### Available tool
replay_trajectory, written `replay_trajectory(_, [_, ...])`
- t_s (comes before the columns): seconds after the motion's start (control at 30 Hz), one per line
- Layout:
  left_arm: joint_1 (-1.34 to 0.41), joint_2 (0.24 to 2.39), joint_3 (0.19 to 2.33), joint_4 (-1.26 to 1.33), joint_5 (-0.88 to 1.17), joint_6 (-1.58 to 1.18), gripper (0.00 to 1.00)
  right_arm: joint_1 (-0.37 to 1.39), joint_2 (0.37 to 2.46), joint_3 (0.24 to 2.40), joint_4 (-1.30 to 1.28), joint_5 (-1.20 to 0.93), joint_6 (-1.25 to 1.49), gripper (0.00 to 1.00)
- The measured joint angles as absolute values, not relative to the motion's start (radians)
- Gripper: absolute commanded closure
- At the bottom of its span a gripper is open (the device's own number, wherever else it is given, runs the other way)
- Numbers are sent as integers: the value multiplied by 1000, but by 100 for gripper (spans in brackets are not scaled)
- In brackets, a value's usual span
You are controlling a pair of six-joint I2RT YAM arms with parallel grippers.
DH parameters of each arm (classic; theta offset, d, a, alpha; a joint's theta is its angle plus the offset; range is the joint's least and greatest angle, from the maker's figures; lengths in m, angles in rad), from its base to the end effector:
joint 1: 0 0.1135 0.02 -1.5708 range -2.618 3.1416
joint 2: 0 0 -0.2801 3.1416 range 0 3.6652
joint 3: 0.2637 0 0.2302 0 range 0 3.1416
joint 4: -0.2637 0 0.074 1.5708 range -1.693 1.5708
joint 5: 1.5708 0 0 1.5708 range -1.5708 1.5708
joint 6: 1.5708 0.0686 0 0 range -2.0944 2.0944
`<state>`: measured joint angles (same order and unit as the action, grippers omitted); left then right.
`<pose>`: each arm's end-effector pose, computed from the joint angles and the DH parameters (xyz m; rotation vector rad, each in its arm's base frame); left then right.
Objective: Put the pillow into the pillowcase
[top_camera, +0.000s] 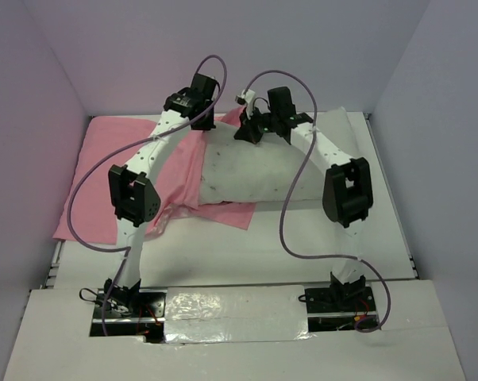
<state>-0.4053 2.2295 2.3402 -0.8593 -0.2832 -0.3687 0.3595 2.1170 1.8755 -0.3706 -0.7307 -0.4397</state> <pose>0.4746 -0.1828 0.3240 -0.0999 2.2819 -0.0741 0.4501 0.2181 0.2861 -1.1761 1.7345 0.7428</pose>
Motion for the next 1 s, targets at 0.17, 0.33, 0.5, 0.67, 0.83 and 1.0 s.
replay_trajectory(0.17, [-435,2152,2341,-861,-276,-369,100,381,1906,1618,-159,-719,-366,100])
replay_trajectory(0.33, [-487,2046,2321,-853,-261,-365,100,406,1806,1475,39,-691,-257,100])
replay_trajectory(0.5, [-544,1976,2303,-846,-238,-364,100,446,1795,1394,256,-596,-115,100])
replay_trajectory(0.67, [-597,1965,2200,-833,-270,-372,100,450,1793,1286,471,-482,46,100])
replay_trajectory(0.83, [-608,1964,2049,-842,-327,-412,99,436,1768,1190,535,-377,162,100])
replay_trajectory(1.0, [-607,1964,2020,-824,-316,-453,64,424,1755,1207,429,-242,223,100])
